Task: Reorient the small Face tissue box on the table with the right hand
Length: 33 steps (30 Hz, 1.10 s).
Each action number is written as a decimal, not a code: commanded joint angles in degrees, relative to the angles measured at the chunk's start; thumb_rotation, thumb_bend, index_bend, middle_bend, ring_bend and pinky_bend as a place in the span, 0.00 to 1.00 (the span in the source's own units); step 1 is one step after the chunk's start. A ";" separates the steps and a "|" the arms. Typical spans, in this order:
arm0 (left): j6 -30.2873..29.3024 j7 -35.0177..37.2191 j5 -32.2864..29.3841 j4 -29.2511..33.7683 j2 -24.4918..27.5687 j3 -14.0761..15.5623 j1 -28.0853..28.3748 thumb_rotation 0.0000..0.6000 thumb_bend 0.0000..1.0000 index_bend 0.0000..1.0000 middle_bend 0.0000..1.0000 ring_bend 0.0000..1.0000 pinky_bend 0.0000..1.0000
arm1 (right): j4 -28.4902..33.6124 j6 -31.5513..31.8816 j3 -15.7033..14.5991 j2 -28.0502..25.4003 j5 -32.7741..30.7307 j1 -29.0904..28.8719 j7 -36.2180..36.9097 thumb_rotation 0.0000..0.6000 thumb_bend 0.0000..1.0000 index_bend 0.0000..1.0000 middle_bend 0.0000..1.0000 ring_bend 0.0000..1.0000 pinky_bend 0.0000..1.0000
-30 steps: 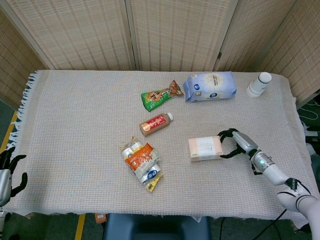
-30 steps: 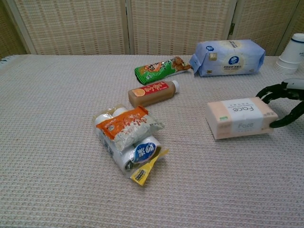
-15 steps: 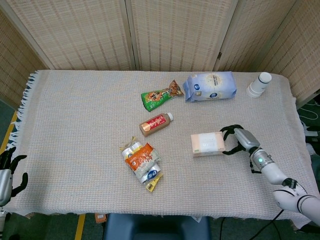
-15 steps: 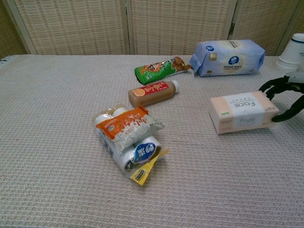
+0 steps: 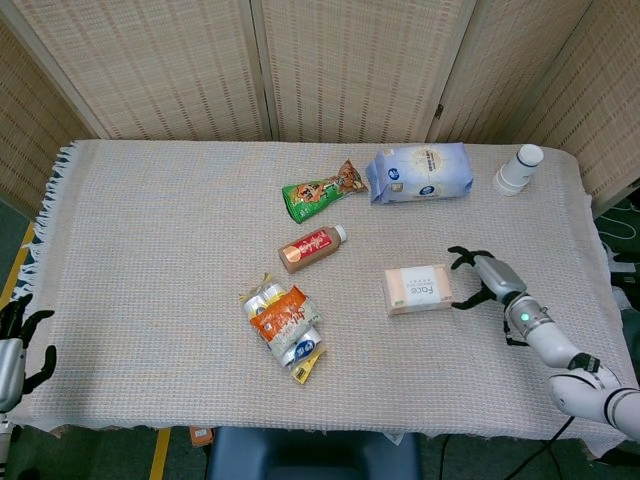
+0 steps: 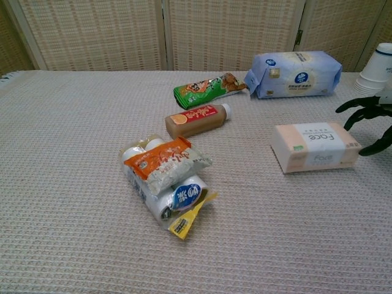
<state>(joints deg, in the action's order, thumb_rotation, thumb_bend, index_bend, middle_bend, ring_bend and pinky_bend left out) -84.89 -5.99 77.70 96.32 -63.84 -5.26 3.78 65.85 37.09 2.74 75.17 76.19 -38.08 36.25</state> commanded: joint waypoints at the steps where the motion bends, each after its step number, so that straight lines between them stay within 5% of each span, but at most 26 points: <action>1: 0.04 0.09 -0.03 0.00 0.03 -0.02 0.01 1.00 0.49 0.25 0.00 0.00 0.12 | 5.13 -1.02 0.73 -4.10 -1.38 0.09 -1.93 1.00 0.07 0.02 0.19 0.26 0.00; 5: -0.06 0.27 -0.04 0.00 0.09 -0.06 -0.04 1.00 0.49 0.25 0.00 0.00 0.12 | 16.21 0.05 1.66 -13.10 -2.02 1.00 -3.09 1.00 0.07 0.00 0.11 0.20 0.00; 9: -0.22 0.52 0.12 -0.05 0.01 -0.11 -0.05 1.00 0.49 0.25 0.00 0.00 0.12 | 27.45 17.06 4.30 -18.88 -1.26 7.86 -7.50 1.00 0.07 0.00 0.11 0.16 0.00; 13: -0.02 0.25 0.29 -0.18 -0.23 0.05 0.07 1.00 0.49 0.25 0.00 0.00 0.12 | 32.88 40.31 4.74 -13.60 3.29 15.77 -27.46 1.00 0.07 0.00 0.10 0.10 0.00; 19: 0.03 0.06 0.30 -0.03 -0.23 0.16 0.05 1.00 0.49 0.25 0.00 0.00 0.12 | 26.54 59.27 3.62 0.88 12.88 22.16 -43.65 1.00 0.07 0.00 0.09 0.09 0.00; 24: 0.35 0.05 0.22 -0.13 -0.21 0.23 0.15 1.00 0.49 0.25 0.00 0.00 0.12 | 20.92 54.27 -0.04 3.01 8.71 24.77 -49.21 1.00 0.07 0.02 0.09 0.10 0.00; 33: 0.92 -0.26 -0.12 -0.39 -0.38 0.30 0.35 1.00 0.49 0.25 0.00 0.00 0.12 | 10.65 49.33 1.24 4.22 4.65 25.60 -42.34 1.00 0.07 0.02 0.09 0.08 0.00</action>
<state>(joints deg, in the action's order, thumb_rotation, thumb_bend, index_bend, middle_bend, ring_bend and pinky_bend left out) -83.96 -6.27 77.59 95.94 -64.23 -4.96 4.14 80.57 87.87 4.05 77.69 81.76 -14.02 -7.66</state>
